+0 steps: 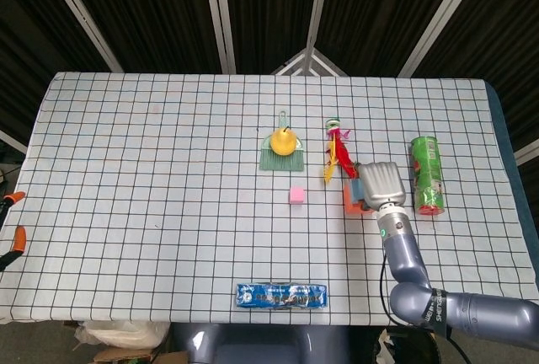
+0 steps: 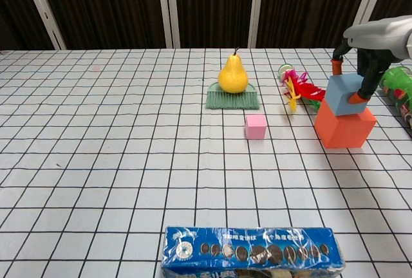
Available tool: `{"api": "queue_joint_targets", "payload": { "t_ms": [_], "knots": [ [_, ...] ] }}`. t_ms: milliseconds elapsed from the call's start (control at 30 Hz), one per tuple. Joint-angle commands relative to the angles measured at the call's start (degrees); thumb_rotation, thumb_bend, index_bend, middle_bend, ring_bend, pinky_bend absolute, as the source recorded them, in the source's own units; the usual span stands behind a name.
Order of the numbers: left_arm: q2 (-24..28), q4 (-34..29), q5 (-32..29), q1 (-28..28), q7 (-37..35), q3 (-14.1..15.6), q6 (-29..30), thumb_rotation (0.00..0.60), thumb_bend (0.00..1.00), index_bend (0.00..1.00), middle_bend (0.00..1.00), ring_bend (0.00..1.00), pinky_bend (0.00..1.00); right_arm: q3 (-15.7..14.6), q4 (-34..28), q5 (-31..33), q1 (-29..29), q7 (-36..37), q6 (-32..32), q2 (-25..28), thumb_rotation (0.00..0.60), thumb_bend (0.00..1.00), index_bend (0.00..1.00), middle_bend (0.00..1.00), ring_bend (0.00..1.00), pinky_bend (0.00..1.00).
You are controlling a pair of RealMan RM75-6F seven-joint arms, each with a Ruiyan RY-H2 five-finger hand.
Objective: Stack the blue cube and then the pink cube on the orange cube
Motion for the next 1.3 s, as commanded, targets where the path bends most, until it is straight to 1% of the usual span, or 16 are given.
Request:
{"api": "queue_joint_targets", "payload": {
  "t_ms": [33, 500, 1300],
  "knots": [
    [-0.01, 0.01, -0.05, 0.00, 0.02, -0.02, -0.03, 0.600, 0.58, 0.20, 0.06, 0.00, 0.00, -0.22, 0.04, 0.39, 0.30, -0.18, -0.08, 0.36, 0.600, 0.29, 0.48, 1.00, 1.00, 1.00],
    [-0.12, -0.07, -0.06, -0.08, 0.49, 0.01, -0.24, 0.600, 0.58, 0.20, 0.06, 0.00, 0.00, -1.53, 0.13, 1.92, 1.16, 0.11, -0.36, 1.42, 0.600, 0.29, 0.49, 1.00, 1.00, 1.00],
    [-0.16, -0.10, -0.28, -0.12, 0.65, -0.06, -0.45, 0.600, 0.58, 0.19, 0.06, 0.00, 0.00, -2.54, 1.74, 3.00, 2.29, 2.02, -1.77, 1.29, 0.600, 0.29, 0.49, 1.00, 1.00, 1.00]
  ]
}}
